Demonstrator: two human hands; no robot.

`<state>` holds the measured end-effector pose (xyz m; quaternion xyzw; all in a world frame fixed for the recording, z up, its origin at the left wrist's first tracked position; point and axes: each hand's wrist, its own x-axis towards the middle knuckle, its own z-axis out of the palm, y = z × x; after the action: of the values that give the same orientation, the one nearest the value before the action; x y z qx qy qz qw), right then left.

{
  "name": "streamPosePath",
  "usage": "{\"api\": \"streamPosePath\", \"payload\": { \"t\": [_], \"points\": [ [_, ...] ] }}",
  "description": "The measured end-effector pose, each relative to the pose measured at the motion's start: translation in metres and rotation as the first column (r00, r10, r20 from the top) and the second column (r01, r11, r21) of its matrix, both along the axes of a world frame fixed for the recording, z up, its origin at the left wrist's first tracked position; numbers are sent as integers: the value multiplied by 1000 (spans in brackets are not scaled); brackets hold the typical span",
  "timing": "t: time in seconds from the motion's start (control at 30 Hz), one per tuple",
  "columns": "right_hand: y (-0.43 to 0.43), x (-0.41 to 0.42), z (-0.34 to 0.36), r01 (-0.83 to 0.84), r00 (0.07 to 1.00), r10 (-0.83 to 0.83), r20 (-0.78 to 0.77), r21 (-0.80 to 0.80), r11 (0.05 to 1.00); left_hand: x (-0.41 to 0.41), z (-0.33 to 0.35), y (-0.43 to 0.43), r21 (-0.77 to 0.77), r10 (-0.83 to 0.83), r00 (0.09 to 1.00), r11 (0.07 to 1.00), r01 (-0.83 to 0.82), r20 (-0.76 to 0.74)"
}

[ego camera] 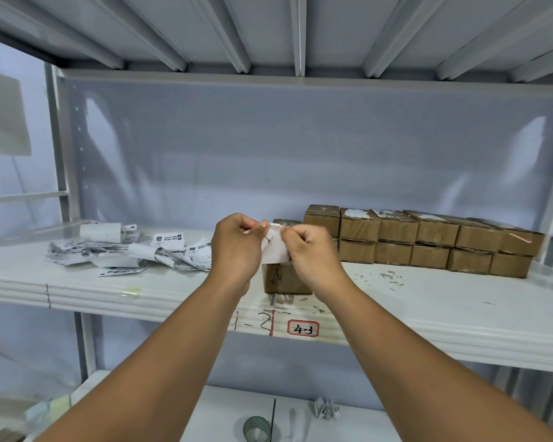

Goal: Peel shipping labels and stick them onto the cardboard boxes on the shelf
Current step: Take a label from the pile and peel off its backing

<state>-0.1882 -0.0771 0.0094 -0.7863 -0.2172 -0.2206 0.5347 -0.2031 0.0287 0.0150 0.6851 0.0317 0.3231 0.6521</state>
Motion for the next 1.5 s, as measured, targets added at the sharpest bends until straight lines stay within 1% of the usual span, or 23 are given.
{"api": "streamPosePath", "payload": {
  "t": [0.1,0.2,0.27,0.33,0.43,0.53,0.63,0.73,0.77,0.8,0.87,0.93,1.0,1.03,1.17,1.23,1.27,1.3,1.33,1.37,1.43,1.47,1.5],
  "points": [
    [-1,-3,-2,1,1000,-1,-8,44,999,-1,-2,0,-11,6,1000,1000,-6,-1],
    [-3,-6,-1,14,1000,-14,1,1,1000,-1,-2,2,-6,1,1000,1000,-1,-4],
    [-5,-6,-1,48,999,-47,26,-54,997,-4,-3,4,72,28,1000,997,-28,9],
    [-6,-4,0,88,995,-83,51,-99,991,-9,-3,3,196,55,998,979,-61,36],
    [-7,-4,2,91,994,-86,68,-68,994,-15,-4,1,371,76,996,924,-90,53],
    [-6,-5,4,106,991,-100,91,-64,992,-19,-4,-2,440,54,995,894,-88,89],
    [-2,-5,4,19,999,-18,48,-28,999,-22,-1,-4,388,38,996,919,-66,80],
    [-3,-4,4,-100,994,105,-44,92,991,-23,2,-4,247,-75,996,967,61,49],
    [-3,-4,4,-109,993,113,-43,101,989,-24,2,-4,229,-100,993,970,86,55],
    [-3,-4,4,-97,995,99,-22,85,992,-25,2,-3,250,-109,992,964,89,68],
    [-2,-7,3,-60,998,59,35,32,998,-25,2,-2,344,-116,988,936,75,102],
    [-2,-9,2,-23,996,28,86,-55,998,-26,2,-2,415,-136,984,907,77,114],
    [0,-12,0,29,993,-9,119,-166,986,-26,1,-2,425,-165,982,898,112,91],
    [1,-13,-2,47,991,-23,130,-184,982,-26,1,-2,422,-147,985,901,96,91],
    [5,-14,-3,74,990,-58,129,-125,989,-27,0,-3,307,-30,990,952,-13,137],
    [6,-16,-2,158,974,-135,182,-120,980,-29,0,-2,292,12,987,955,-60,163],
    [7,-17,-1,192,964,-172,204,-85,978,-30,0,-2,297,34,983,951,-88,183],
    [7,-17,-1,208,961,-195,196,-47,977,-31,0,-2,312,50,979,944,-110,196],
    [8,-15,0,202,968,-197,154,-17,979,-32,0,-3,332,60,977,935,-127,203],
    [9,-13,2,169,982,-169,79,10,986,-33,0,-3,353,62,976,926,-133,206],
    [11,-10,3,55,996,-46,-80,118,991,-34,-2,-3,384,50,976,914,-129,210],
    [12,-9,3,22,993,-2,-118,168,986,-34,-2,-3,395,43,976,910,-126,213],
    [13,-10,3,12,992,11,-128,184,983,-35,-3,-3,403,28,975,908,-116,219]
  ]
}}
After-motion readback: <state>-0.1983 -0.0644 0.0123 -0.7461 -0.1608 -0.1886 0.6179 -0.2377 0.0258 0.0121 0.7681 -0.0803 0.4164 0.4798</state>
